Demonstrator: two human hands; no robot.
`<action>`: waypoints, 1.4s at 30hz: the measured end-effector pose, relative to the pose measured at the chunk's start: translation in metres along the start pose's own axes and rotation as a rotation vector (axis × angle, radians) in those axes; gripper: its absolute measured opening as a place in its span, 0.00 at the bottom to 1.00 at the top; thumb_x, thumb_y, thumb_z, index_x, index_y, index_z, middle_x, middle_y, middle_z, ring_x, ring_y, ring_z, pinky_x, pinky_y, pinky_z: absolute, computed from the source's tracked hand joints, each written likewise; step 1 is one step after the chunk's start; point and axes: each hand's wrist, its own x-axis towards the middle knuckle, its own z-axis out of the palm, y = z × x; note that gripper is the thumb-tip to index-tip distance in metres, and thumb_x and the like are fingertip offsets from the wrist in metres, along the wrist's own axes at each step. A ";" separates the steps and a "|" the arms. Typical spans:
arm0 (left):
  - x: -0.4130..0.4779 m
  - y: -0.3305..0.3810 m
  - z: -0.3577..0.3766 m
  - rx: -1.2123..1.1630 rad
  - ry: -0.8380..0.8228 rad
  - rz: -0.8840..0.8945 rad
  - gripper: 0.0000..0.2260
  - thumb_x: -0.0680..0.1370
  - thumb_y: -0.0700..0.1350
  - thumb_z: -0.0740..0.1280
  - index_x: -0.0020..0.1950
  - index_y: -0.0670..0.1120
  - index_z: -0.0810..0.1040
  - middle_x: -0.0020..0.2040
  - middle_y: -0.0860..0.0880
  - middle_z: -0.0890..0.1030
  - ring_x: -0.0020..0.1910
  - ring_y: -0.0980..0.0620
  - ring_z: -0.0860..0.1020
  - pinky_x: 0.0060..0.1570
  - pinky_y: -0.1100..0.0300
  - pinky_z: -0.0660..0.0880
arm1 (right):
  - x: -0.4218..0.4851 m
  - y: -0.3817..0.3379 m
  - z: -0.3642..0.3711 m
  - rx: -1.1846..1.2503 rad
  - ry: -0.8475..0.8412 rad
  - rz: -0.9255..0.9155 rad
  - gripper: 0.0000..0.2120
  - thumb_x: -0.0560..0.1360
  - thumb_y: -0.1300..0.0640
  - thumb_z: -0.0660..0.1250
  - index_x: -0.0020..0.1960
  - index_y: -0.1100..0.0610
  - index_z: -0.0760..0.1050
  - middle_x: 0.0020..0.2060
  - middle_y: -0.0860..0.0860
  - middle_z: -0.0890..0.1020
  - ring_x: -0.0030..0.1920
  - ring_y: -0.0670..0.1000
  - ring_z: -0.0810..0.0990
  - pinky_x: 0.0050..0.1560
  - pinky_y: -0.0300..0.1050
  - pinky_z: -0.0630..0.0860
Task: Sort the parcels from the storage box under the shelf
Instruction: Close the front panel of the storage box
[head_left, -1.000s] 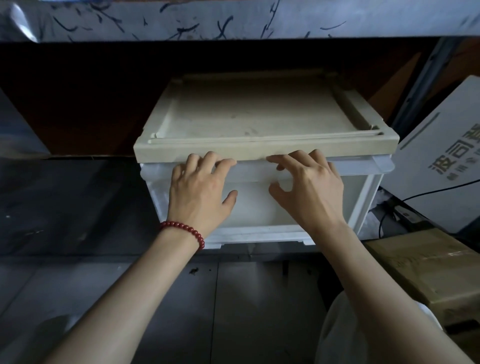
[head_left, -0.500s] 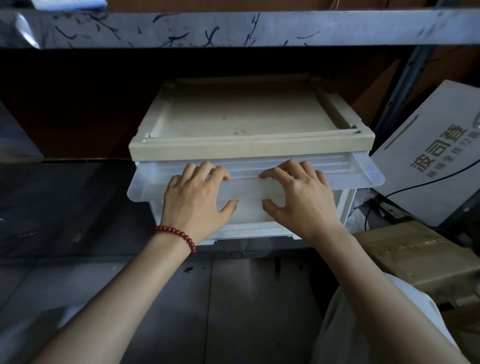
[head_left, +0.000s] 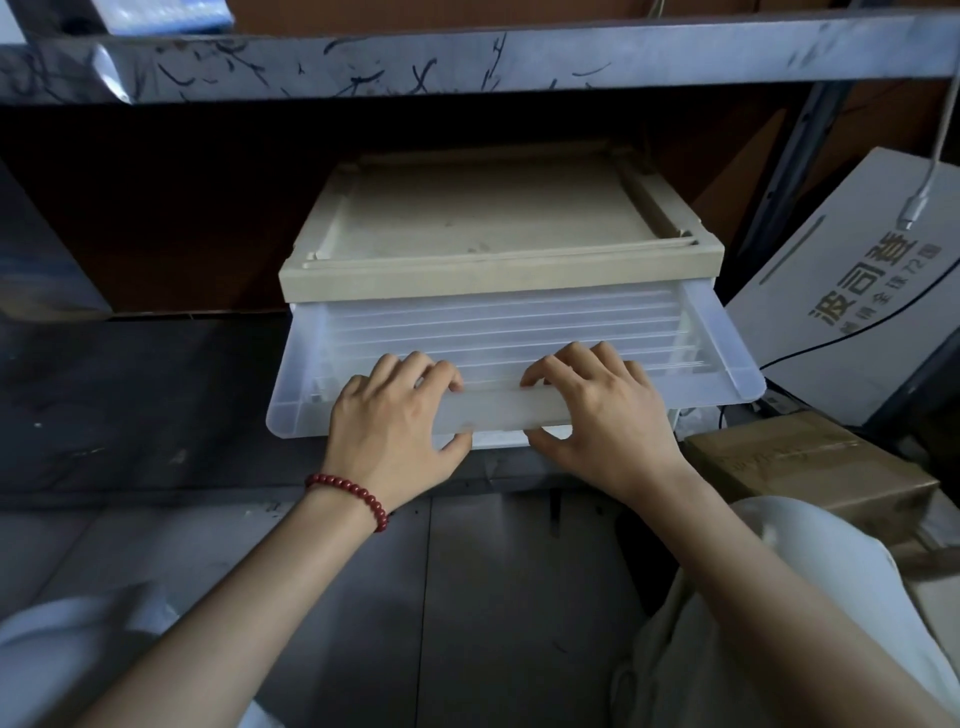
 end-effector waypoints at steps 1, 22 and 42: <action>-0.003 0.001 0.000 0.001 -0.001 0.005 0.16 0.68 0.57 0.69 0.52 0.53 0.76 0.49 0.55 0.76 0.50 0.51 0.75 0.45 0.55 0.73 | -0.004 -0.001 0.000 -0.007 -0.005 -0.003 0.19 0.67 0.48 0.71 0.57 0.49 0.76 0.51 0.47 0.76 0.52 0.54 0.73 0.49 0.48 0.70; -0.042 0.014 0.014 0.060 -0.154 0.023 0.19 0.68 0.59 0.69 0.55 0.54 0.73 0.51 0.56 0.74 0.51 0.52 0.74 0.46 0.57 0.71 | -0.046 -0.007 0.012 -0.063 -0.189 -0.042 0.23 0.71 0.43 0.66 0.64 0.47 0.68 0.58 0.45 0.72 0.58 0.51 0.70 0.55 0.44 0.65; -0.038 0.010 0.022 0.059 -0.050 0.133 0.18 0.62 0.56 0.72 0.46 0.50 0.76 0.41 0.54 0.76 0.41 0.49 0.76 0.41 0.55 0.73 | -0.034 -0.004 0.016 -0.050 -0.131 -0.069 0.23 0.63 0.38 0.71 0.53 0.47 0.76 0.47 0.44 0.78 0.48 0.50 0.75 0.41 0.41 0.66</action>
